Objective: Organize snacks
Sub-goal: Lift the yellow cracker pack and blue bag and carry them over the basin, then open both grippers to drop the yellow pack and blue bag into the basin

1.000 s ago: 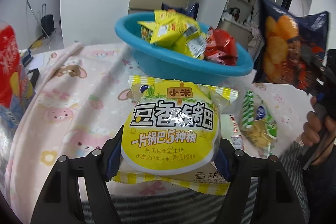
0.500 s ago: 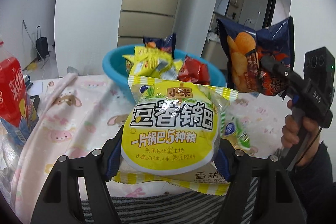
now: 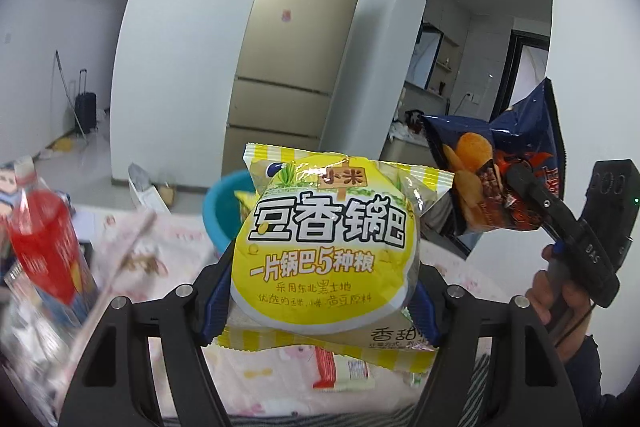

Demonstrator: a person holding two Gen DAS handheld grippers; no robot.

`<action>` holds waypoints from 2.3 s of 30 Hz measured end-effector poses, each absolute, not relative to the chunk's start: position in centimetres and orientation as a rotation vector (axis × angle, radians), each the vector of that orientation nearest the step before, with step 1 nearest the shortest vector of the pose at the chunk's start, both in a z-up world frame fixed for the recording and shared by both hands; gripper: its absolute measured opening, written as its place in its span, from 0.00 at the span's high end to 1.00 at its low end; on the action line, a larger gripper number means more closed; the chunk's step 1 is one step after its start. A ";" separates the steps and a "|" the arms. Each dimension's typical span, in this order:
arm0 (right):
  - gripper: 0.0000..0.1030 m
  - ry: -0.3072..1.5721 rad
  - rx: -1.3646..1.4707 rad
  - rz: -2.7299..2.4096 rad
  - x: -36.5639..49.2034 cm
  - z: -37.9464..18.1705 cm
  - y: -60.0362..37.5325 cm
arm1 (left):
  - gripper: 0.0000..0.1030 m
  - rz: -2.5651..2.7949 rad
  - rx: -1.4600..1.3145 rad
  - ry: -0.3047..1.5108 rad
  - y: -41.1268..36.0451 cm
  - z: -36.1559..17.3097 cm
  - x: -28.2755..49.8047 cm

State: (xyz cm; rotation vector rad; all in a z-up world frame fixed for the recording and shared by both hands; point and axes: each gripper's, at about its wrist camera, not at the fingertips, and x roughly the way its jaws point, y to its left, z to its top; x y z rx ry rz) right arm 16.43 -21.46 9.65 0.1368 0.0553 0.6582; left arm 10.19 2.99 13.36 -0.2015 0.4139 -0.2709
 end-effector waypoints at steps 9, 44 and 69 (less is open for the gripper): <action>0.29 0.008 0.138 0.623 17.0 15.3 -21.3 | 0.28 -0.253 -0.180 0.354 2.9 19.3 11.4; 0.30 0.228 0.272 0.436 37.7 8.5 -23.9 | 0.28 -0.238 -0.342 0.465 6.3 11.7 35.4; 0.04 0.503 0.351 0.377 42.5 1.8 -23.1 | 0.00 -0.246 -0.603 0.694 9.4 3.9 41.5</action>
